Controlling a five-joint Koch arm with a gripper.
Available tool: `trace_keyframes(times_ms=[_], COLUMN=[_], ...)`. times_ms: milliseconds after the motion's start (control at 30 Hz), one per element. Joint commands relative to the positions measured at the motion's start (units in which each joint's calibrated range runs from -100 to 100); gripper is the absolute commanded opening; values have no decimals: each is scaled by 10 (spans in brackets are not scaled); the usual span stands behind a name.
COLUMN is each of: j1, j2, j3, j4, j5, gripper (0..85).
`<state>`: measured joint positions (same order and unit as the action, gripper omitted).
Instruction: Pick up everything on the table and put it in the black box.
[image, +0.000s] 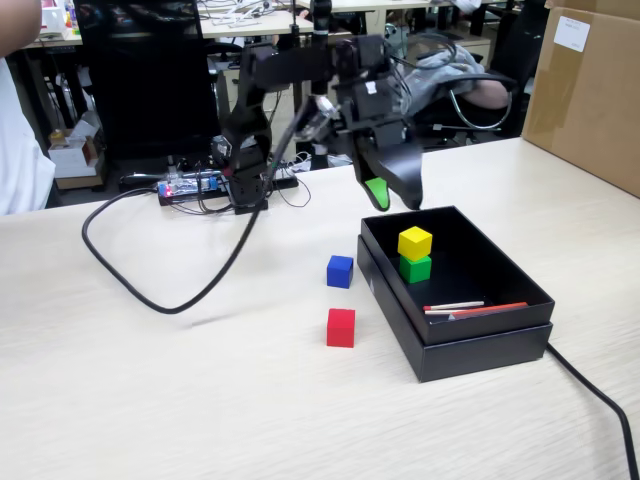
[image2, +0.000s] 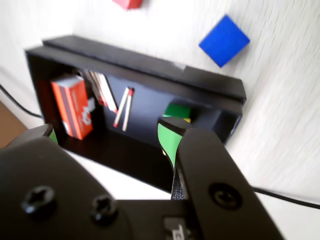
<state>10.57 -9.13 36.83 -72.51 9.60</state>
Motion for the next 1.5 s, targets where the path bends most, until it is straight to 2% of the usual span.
trace_keyframes(times_ms=[0, 233, 467, 800, 1333, 1467], j1=[-18, -52, -65, -74, -76, -76], j2=[-63, -72, 30, 243, 456, 479], j3=[35, -11, -5, 140, 259, 274], j4=[5, 5, 5, -1, -56, -67], j5=[-7, -11, -11, -9, -8, -9], gripper=[444, 475, 485, 479, 477, 436])
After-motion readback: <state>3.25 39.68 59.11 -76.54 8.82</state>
